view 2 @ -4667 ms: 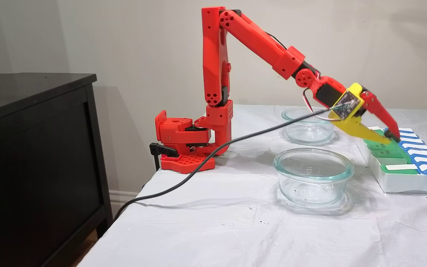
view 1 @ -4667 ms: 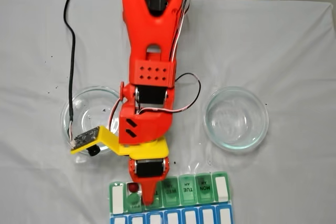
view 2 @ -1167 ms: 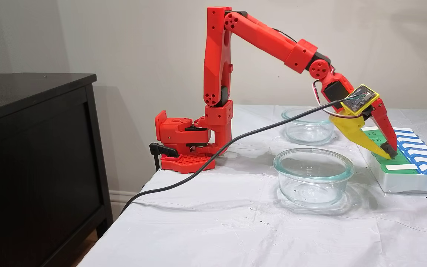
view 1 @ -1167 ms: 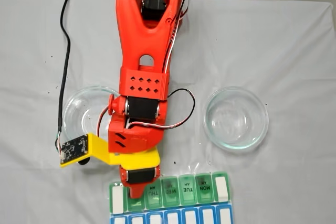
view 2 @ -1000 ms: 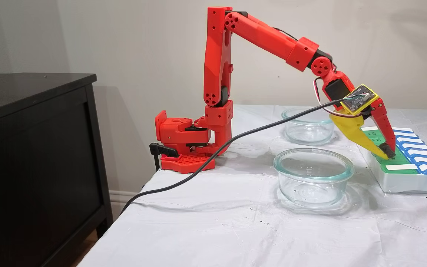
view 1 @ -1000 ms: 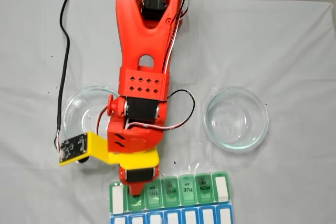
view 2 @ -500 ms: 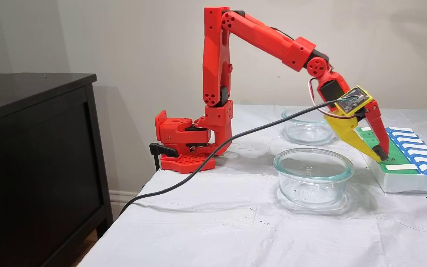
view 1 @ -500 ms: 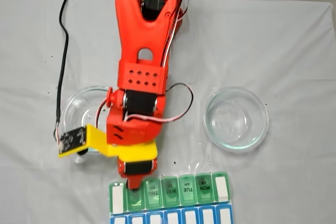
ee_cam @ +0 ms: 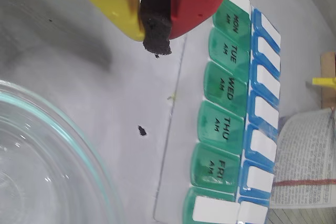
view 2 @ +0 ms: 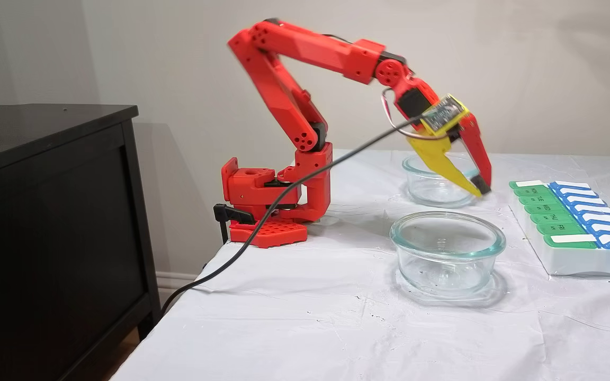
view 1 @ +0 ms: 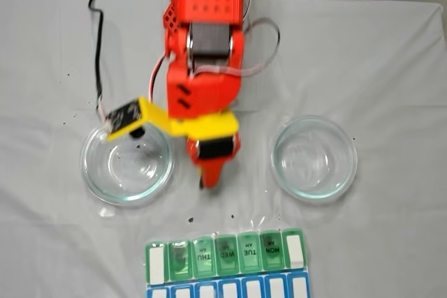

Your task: Sort medicines into box.

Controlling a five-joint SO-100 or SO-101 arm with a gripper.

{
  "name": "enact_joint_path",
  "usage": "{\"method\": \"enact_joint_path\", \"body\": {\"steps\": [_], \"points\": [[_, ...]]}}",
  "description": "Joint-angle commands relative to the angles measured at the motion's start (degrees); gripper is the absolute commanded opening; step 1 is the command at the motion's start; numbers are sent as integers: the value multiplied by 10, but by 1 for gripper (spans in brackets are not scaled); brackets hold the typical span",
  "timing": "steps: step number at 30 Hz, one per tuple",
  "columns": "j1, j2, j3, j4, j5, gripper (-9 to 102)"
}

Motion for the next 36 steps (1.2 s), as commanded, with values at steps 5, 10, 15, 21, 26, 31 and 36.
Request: {"method": "enact_joint_path", "body": {"steps": [5, 10, 15, 21, 26, 31, 36], "points": [[-66, 237, 63, 213, -56, 0], [-67, 237, 78, 290, -76, 0], [-58, 237, 156, 319, -103, 0], [-47, 237, 156, 324, -99, 0], [-48, 237, 156, 324, -98, 0], [-48, 237, 156, 324, -98, 0], [-48, 237, 156, 324, -98, 0]]}}
